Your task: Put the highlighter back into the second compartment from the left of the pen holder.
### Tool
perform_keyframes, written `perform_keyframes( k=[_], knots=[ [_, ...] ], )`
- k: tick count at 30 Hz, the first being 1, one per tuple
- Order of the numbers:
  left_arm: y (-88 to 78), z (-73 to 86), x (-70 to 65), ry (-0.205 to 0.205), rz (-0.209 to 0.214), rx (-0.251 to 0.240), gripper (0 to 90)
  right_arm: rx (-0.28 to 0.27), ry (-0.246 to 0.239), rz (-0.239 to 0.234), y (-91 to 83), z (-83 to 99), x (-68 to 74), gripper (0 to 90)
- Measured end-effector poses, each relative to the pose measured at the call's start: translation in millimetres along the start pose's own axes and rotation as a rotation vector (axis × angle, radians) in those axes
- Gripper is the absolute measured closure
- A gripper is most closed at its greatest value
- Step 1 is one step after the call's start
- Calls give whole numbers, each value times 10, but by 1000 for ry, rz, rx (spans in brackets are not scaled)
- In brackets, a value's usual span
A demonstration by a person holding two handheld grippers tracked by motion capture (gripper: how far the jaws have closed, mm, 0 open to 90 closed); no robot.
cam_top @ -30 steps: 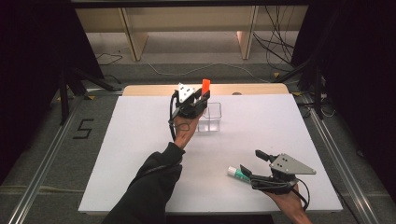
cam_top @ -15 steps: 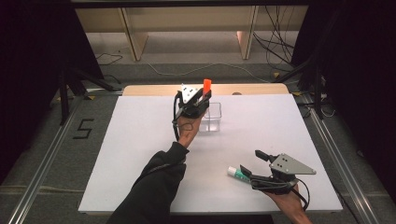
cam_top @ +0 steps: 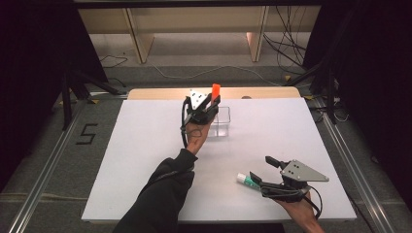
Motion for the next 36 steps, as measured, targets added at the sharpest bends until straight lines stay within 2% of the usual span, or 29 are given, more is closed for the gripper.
perform_keyframes(
  k=[10, 36],
  knots=[
    [20, 90, 15, -14, -15, 8, 663, 1, 1, 0, 1, 0, 0, 262],
    [13, 193, -8, 22, -43, 58, 661, 4, -3, 1, 8, 0, -3, 263]
  ],
)
Point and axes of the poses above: each handheld gripper's, and its own axes: y roughly forward along the jaws, z roughly out of its underside, x roughly to its left, the point moved 2 cm from there along y, roughly forward along the jaws, and after that the axes turned 6 degrees about z, right-handed, at the moved point
